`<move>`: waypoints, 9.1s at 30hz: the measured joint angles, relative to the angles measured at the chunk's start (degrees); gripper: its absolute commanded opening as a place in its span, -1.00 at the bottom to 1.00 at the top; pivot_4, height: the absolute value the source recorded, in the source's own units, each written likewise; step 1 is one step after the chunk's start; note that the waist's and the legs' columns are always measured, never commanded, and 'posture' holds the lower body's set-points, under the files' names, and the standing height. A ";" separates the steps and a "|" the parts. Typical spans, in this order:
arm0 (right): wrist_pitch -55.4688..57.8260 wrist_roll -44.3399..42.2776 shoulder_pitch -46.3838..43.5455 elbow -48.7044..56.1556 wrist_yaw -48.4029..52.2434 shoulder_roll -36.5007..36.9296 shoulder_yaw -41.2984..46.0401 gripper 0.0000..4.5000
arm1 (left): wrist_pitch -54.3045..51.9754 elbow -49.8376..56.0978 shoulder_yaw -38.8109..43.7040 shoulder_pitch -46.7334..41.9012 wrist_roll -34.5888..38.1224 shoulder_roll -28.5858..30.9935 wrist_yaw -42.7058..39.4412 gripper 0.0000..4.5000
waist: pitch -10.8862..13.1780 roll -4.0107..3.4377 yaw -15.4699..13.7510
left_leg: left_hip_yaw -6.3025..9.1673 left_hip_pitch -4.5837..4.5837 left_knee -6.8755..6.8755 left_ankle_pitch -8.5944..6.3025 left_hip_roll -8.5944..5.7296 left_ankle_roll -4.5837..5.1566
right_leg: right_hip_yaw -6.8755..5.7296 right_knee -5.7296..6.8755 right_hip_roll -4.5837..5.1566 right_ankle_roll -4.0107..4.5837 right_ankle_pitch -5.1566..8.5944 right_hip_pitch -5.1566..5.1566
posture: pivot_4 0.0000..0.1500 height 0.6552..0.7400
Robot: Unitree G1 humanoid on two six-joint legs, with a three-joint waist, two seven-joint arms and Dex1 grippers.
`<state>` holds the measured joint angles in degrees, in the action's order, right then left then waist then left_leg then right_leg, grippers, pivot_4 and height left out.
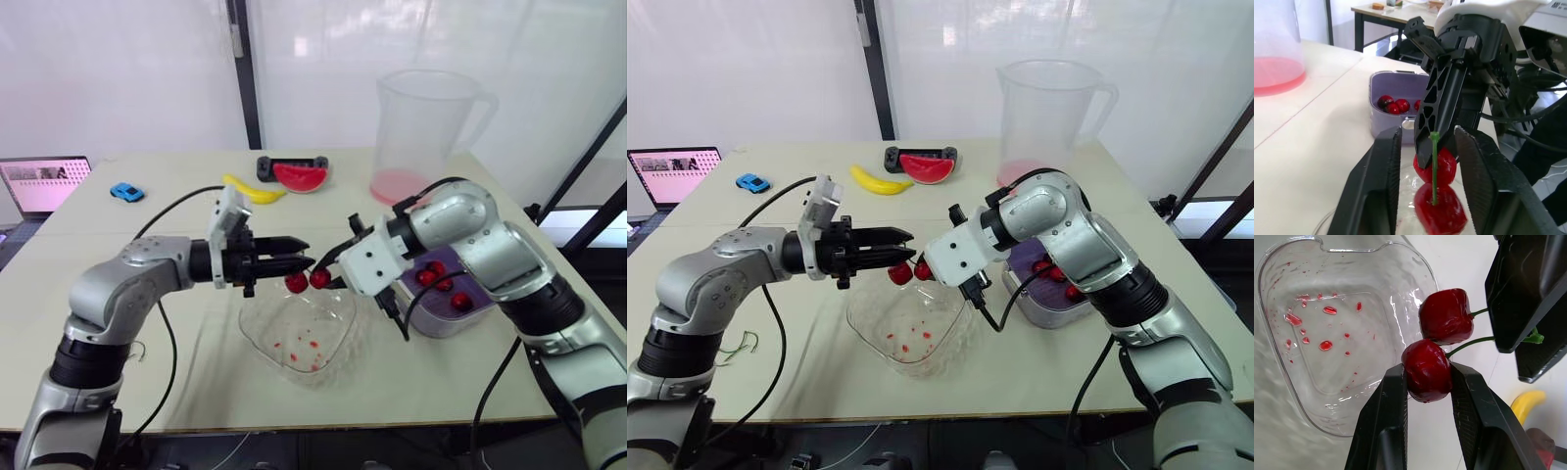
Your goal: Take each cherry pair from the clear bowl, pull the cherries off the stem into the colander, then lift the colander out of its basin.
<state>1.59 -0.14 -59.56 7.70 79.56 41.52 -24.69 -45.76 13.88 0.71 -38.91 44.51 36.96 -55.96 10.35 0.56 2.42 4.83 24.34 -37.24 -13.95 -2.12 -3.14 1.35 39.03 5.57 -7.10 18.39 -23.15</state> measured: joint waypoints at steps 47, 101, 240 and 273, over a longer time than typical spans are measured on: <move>72.73 -44.08 12.06 16.85 -25.30 -6.73 35.59 0.99 | -0.28 -4.19 4.61 -1.89 2.93 1.53 -3.84 -1.00 | -0.01 0.01 -0.30 | 0.03 -0.03 -0.02 -0.20 -0.01 0.37 | 0.00 0.04 0.02 0.00 0.00 0.08 | 1.00 1.00; 52.44 -40.52 16.84 12.37 -30.13 -10.04 18.88 0.80 | -3.47 -1.68 4.62 -1.85 6.17 0.33 -3.63 -1.00 | -0.01 0.01 0.03 | 0.02 -0.02 -0.03 -0.18 -0.01 0.34 | 0.01 0.05 0.00 0.00 0.00 0.04 | 1.00 1.00; 53.23 -43.39 14.41 10.73 -36.89 -16.45 18.38 -0.49 | -3.49 -2.44 5.34 -3.66 8.43 -3.72 1.17 -1.00 | 0.01 0.02 0.06 | 0.03 -0.05 -0.08 -0.12 -0.01 0.23 | 0.00 0.02 0.00 0.00 0.00 0.11 | 1.00 1.00; 55.47 -43.32 21.50 12.39 -32.09 -7.81 17.98 -0.73 | -2.27 -2.78 5.04 -4.08 7.85 -3.66 0.61 -1.00 | 0.01 0.04 0.02 | 0.02 -0.05 -0.07 -0.22 -0.02 0.41 | 0.00 0.00 0.00 0.00 0.00 0.12 | 1.00 1.00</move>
<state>57.06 -43.46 -38.06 20.09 47.47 33.71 -6.71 -48.02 11.10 5.75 -42.99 52.36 33.30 -55.35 10.36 0.59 2.44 4.85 24.30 -37.31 -14.17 -2.14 -2.73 1.35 39.03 5.58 -7.11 18.39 -23.03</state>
